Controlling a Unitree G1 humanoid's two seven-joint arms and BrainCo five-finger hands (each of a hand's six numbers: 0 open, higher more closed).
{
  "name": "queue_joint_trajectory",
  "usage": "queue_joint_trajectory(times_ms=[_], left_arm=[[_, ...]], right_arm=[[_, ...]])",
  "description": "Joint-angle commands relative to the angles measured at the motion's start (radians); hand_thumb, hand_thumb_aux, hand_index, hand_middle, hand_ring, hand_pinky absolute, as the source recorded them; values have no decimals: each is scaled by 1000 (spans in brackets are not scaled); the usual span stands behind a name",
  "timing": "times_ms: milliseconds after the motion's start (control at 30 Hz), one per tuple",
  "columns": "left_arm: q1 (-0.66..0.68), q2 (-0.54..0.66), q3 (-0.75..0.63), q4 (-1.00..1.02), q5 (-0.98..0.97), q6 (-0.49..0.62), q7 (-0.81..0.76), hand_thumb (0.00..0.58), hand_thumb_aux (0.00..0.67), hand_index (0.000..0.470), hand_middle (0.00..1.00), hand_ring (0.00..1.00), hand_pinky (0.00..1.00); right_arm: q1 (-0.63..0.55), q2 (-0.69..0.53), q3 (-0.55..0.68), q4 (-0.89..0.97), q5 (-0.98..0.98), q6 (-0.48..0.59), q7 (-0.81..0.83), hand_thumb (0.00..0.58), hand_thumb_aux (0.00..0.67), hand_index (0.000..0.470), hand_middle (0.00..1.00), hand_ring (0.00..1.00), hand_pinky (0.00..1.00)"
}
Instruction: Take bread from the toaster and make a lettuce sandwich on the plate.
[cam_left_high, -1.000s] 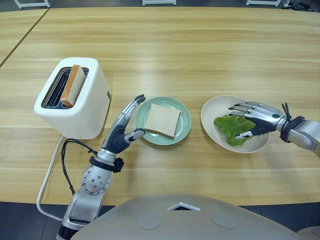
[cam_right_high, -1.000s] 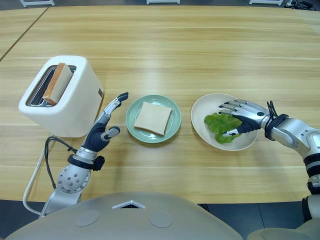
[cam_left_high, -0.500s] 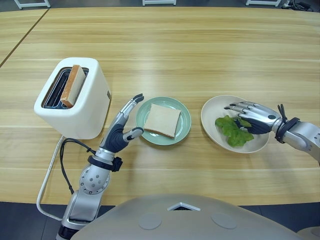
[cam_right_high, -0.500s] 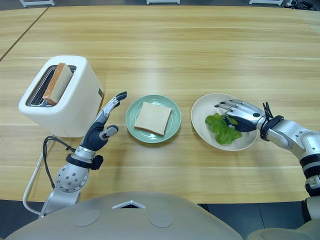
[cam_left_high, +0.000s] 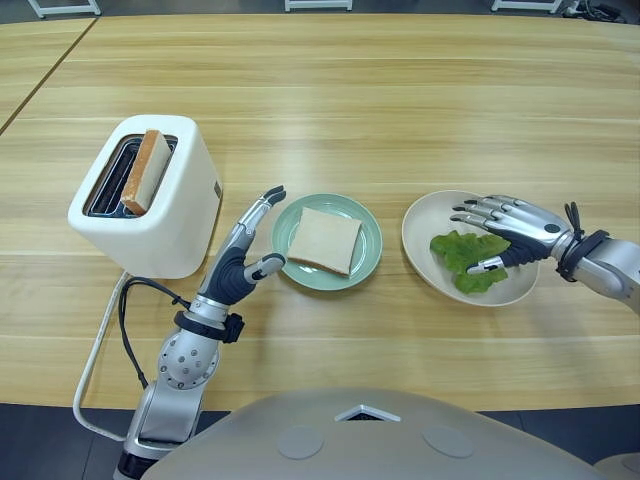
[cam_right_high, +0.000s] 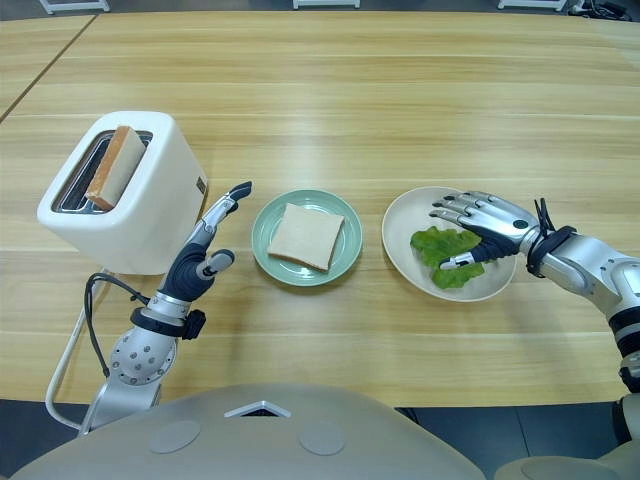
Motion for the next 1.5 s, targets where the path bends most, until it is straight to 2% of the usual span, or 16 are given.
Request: queue_joint_trajectory(times_ms=[33, 267, 300, 333, 367, 400, 900, 1067, 1133, 1233, 1367, 1500], left_arm=[[1, 0, 4, 7, -9, 1, -12, 0, 0, 0, 0, 0, 0], [3, 0, 5, 8, -14, 0, -20, 0, 0, 0, 0, 0, 0], [2, 0, 6, 8, -15, 0, -22, 0, 0, 0, 0, 0, 0], [3, 0, 7, 9, -16, 0, -22, 0, 0, 0, 0, 0, 0], [3, 0, 8, 9, -16, 0, -23, 0, 0, 0, 0, 0, 0], [4, 0, 8, 10, -16, -1, -22, 0, 0, 0, 0, 0, 0], [-9, -4, 9, 26, -15, -1, -25, 0, 0, 0, 0, 0, 0], [-8, -10, 10, 30, -11, -6, -15, 0, 0, 0, 0, 0, 0], [-11, -14, 17, 32, -13, -11, -8, 0, 0, 0, 0, 0, 0], [-20, -22, 25, 33, -17, -17, 3, 0, 0, 0, 0, 0, 0], [-41, -33, 37, 44, -26, -25, 9, 0, 0, 0, 0, 0, 0], [-56, -38, 40, 58, -32, -34, 7, 0, 0, 0, 0, 0, 0]], right_arm=[[-18, 0, 38, 28, -36, 19, -20, 0, 0, 0, 0, 0, 0], [-30, 33, 105, 48, -70, 35, -50, 0, 0, 0, 0, 0, 0], [-28, 32, 108, 45, -67, 34, -56, 482, 394, 276, 0, 0, 0], [-28, 30, 109, 41, -66, 33, -63, 568, 573, 402, 0, 0, 0], [-29, 26, 109, 33, -64, 31, -68, 580, 662, 464, 0, 0, 0], [-29, 23, 108, 26, -63, 31, -73, 580, 670, 470, 0, 0, 0], [-24, 23, 66, -59, -37, 53, -171, 580, 670, 470, 0, 0, 0], [-27, 32, 10, -164, 34, 32, -177, 580, 670, 470, 0, 0, 0], [-52, 68, 21, -209, 55, 15, -151, 580, 670, 470, 0, 0, 0], [-132, 187, 104, -236, 44, -15, -92, 580, 670, 470, 0, 0, 0], [-239, 354, 216, -225, 2, -36, -42, 580, 670, 470, 0, 0, 0], [-325, 444, 255, -169, -29, -29, -50, 580, 670, 470, 0, 0, 0]])
